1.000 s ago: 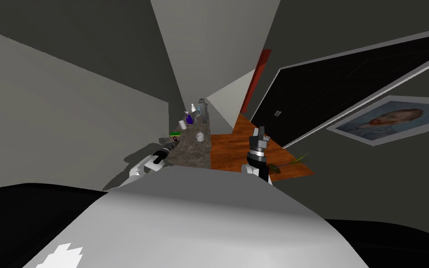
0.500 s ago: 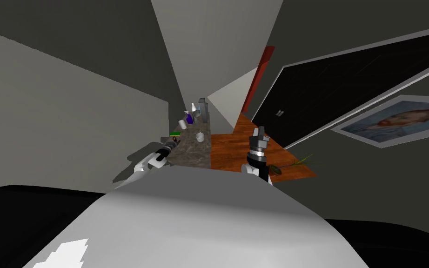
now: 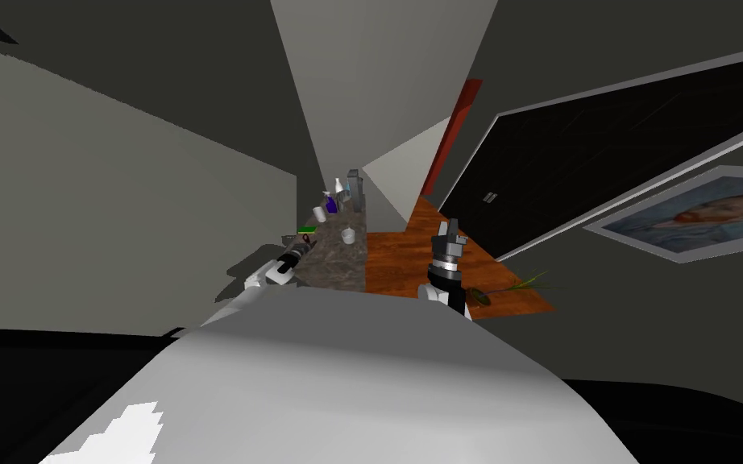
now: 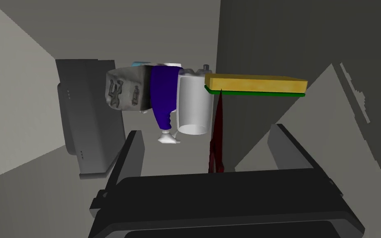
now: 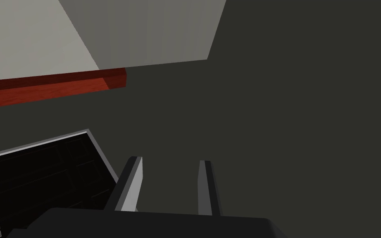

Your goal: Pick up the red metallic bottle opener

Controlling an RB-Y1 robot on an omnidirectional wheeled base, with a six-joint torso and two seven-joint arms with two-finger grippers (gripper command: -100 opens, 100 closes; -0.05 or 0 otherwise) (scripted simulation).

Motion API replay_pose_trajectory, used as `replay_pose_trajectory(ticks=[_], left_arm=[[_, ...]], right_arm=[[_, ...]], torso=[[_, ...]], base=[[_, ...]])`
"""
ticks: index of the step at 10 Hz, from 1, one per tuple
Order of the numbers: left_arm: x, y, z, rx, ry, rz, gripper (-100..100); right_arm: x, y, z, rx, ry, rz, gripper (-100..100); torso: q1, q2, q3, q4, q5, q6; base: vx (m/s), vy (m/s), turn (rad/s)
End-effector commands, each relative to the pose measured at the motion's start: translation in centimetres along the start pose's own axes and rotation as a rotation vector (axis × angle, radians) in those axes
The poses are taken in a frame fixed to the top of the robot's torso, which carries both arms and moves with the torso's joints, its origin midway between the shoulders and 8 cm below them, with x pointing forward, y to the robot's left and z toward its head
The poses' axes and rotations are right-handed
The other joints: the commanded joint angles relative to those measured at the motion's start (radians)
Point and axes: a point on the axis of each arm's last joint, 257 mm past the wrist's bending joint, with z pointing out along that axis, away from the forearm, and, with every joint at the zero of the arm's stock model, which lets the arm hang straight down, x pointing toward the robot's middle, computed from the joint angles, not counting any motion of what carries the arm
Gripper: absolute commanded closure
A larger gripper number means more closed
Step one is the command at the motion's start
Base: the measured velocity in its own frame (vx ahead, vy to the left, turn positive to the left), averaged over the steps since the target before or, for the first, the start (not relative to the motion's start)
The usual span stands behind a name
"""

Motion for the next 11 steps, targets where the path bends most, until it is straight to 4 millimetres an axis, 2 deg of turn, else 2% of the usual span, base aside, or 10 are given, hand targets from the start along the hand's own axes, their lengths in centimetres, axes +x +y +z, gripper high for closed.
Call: replay_pose_trajectory(ticks=[1,2,3,4,6,7,9,10,11], left_arm=[[-0.3,-0.6,1.2,0.009,-0.002,0.001,-100],[0.2,0.1,1.4,-0.005,0.009,-0.001,-100],[0.0,-1.8,2.4,0.038,0.003,0.004,-100],[-0.2,-1.3,3.2,0.024,0.005,0.002,-100],[0.1,-0.9,3.3,0.014,0.012,0.001,-100],[-0.4,-2.9,4.3,0.060,0.002,0.008,-100],[-0.2,-1.9,5.0,0.034,0.015,0.006,-100],[-0.8,-3.9,6.0,0.078,0.003,0.015,-100],[-1.4,-3.8,6.6,0.071,-0.001,0.014,-100]], right_arm=[[0.0,0.0,0.0,0.000,0.000,0.000,0],[0.0,0.0,0.0,0.000,0.000,0.000,0],[0.0,0.0,0.0,0.000,0.000,0.000,0],[0.0,0.0,0.0,0.000,0.000,0.000,0],[0.0,0.0,0.0,0.000,0.000,0.000,0],[0.0,0.0,0.0,0.000,0.000,0.000,0],[0.0,0.0,0.0,0.000,0.000,0.000,0],[0.0,0.0,0.0,0.000,0.000,0.000,0],[0.0,0.0,0.0,0.000,0.000,0.000,0]], torso=[[0.000,0.000,0.000,0.000,0.000,0.000],[0.000,0.000,0.000,0.000,0.000,0.000],[0.000,0.000,0.000,0.000,0.000,0.000],[0.000,0.000,0.000,0.000,0.000,0.000],[0.000,0.000,0.000,0.000,0.000,0.000],[0.001,-0.001,0.000,0.000,0.000,0.000],[0.000,0.000,0.000,0.000,0.000,0.000],[0.000,0.000,0.000,0.000,0.000,0.000],[0.000,0.000,0.000,0.000,0.000,0.000]], base=[[-0.028,-0.017,0.072],[-0.014,-0.009,-0.009],[-0.028,-0.013,0.128],[-0.030,-0.017,0.071],[-0.007,-0.002,-0.012],[-0.022,0.000,0.150],[-0.022,-0.013,0.022],[-0.030,-0.012,0.111],[-0.031,-0.012,0.080]])
